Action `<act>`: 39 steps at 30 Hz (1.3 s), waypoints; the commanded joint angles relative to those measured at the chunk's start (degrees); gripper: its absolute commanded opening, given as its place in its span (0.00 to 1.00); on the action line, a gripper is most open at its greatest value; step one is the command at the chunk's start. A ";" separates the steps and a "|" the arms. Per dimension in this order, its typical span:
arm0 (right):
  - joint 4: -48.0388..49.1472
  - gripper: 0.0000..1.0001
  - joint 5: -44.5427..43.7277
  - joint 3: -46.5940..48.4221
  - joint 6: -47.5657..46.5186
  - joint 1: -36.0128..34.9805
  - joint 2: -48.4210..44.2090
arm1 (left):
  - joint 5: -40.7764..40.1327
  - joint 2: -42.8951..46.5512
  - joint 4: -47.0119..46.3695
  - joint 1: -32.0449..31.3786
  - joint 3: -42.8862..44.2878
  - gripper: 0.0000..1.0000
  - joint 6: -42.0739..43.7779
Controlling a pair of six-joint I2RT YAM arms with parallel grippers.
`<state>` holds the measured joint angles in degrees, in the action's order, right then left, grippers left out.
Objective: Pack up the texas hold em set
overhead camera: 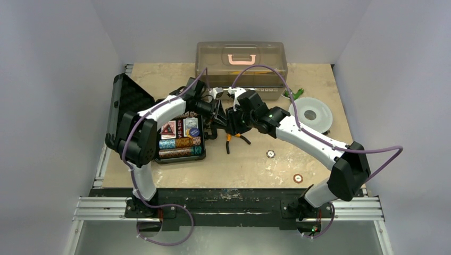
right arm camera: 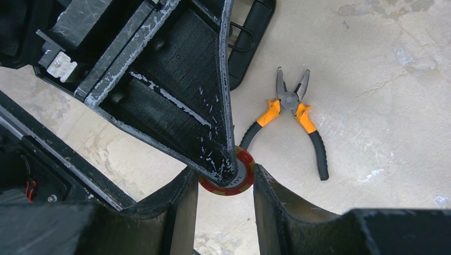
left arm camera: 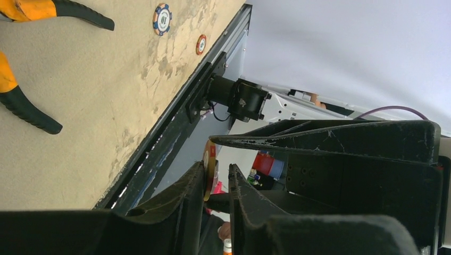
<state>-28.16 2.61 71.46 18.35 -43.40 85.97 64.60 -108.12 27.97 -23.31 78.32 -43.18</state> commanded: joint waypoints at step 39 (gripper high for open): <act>-11.06 0.84 -11.92 -10.70 5.20 2.06 -14.11 | -67.18 7.54 33.89 0.55 5.97 0.00 6.78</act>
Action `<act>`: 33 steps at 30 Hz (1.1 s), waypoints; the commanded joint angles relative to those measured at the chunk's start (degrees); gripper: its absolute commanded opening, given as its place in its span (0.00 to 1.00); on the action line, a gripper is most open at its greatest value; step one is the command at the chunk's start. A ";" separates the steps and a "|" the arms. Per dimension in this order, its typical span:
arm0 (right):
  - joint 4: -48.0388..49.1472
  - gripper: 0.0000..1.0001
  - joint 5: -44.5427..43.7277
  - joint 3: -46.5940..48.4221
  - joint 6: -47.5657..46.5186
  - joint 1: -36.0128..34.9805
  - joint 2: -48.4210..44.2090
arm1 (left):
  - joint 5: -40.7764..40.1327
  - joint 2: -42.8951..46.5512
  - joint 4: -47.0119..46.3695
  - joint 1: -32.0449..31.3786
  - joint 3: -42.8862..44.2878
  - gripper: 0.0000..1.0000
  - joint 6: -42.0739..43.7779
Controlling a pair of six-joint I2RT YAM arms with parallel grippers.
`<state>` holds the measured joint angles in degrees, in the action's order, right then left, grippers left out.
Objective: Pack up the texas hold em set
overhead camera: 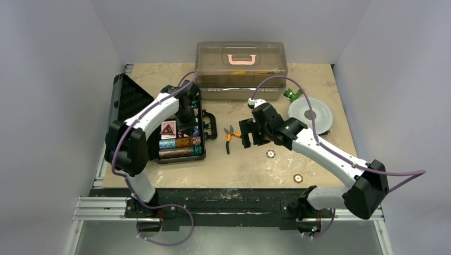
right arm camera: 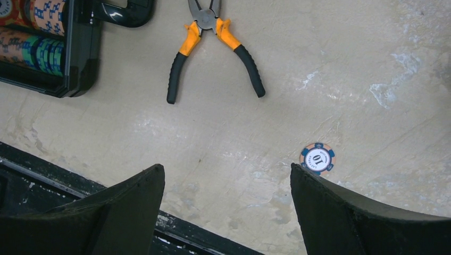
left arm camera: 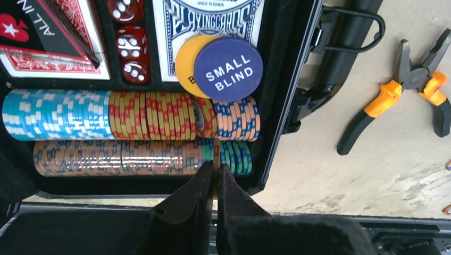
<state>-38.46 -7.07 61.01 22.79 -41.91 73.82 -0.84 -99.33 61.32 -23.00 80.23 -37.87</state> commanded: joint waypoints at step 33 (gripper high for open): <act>-4.16 0.88 -3.57 0.10 4.17 2.75 -2.64 | -5.08 -7.71 -0.38 0.88 1.70 0.01 9.33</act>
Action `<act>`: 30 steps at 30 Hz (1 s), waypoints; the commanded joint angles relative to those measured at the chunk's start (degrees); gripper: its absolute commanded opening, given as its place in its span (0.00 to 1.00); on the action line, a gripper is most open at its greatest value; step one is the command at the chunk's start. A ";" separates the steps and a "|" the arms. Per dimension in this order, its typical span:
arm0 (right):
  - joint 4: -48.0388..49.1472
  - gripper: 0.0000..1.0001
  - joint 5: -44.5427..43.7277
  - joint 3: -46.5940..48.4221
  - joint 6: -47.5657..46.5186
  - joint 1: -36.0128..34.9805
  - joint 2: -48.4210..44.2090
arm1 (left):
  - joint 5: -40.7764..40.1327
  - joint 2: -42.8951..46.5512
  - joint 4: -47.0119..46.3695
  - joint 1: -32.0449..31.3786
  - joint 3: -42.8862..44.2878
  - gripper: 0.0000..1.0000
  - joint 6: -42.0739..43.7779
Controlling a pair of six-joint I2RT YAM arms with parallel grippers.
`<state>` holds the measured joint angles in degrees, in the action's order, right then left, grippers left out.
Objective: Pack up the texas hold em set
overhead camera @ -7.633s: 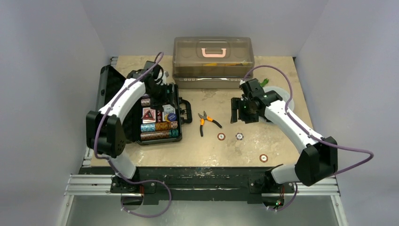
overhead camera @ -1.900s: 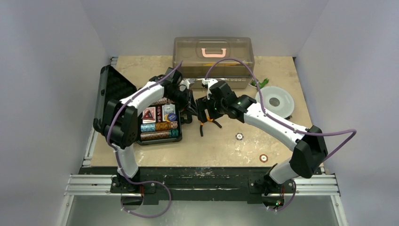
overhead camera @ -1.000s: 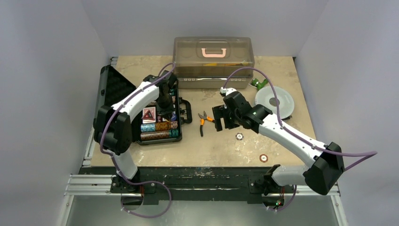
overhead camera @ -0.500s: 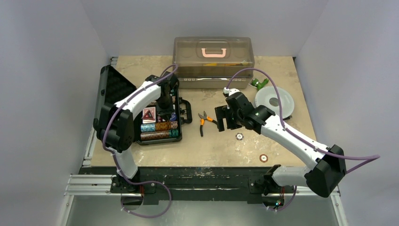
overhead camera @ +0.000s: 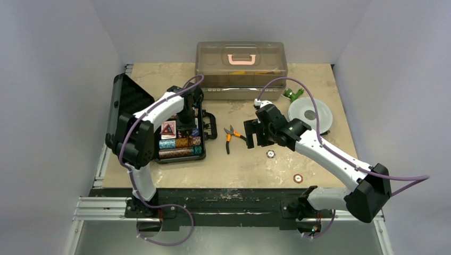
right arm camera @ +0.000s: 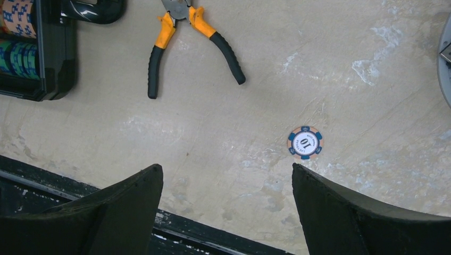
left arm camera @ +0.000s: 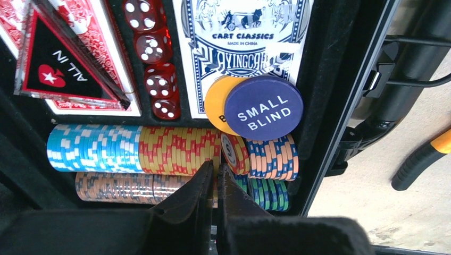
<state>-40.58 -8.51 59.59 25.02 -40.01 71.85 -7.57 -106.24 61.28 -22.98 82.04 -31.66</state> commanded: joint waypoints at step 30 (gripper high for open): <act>-18.01 0.99 11.22 -20.39 14.95 53.06 1.42 | 38.69 32.72 -13.86 1.80 -10.39 0.56 -5.32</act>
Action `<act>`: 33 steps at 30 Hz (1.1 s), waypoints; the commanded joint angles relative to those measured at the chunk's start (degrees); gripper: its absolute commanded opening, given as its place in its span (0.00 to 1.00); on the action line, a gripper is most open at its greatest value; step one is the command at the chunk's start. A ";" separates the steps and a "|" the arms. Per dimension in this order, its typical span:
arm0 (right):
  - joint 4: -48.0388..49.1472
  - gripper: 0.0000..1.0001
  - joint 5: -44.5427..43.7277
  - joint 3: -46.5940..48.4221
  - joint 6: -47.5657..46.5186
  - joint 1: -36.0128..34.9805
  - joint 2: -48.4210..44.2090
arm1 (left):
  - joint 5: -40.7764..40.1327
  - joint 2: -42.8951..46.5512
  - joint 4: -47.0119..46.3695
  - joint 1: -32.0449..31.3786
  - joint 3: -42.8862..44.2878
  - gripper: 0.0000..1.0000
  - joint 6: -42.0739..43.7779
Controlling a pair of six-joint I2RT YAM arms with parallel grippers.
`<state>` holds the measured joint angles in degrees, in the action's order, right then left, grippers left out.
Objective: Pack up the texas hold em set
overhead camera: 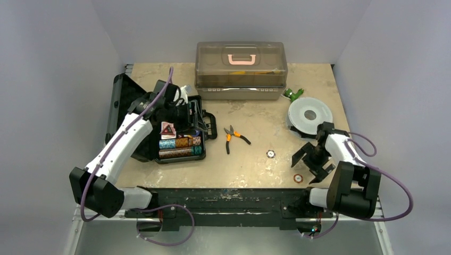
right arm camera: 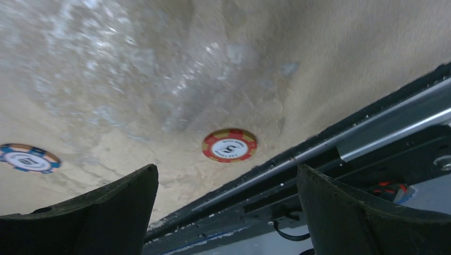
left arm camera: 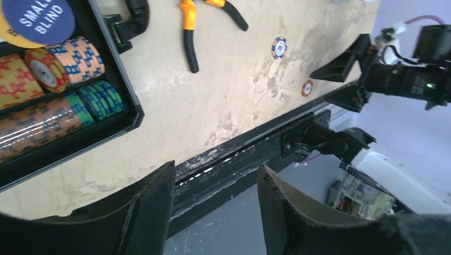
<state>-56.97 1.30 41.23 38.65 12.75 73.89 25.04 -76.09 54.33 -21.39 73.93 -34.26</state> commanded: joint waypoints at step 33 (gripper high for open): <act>15.19 0.63 6.76 -10.86 4.15 0.30 1.68 | 10.78 -0.04 -7.59 0.55 -0.86 0.57 0.82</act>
<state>-49.45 5.13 33.80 40.69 13.21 74.83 34.24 -77.03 47.66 -21.37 72.23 -34.89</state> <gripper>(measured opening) 0.641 0.564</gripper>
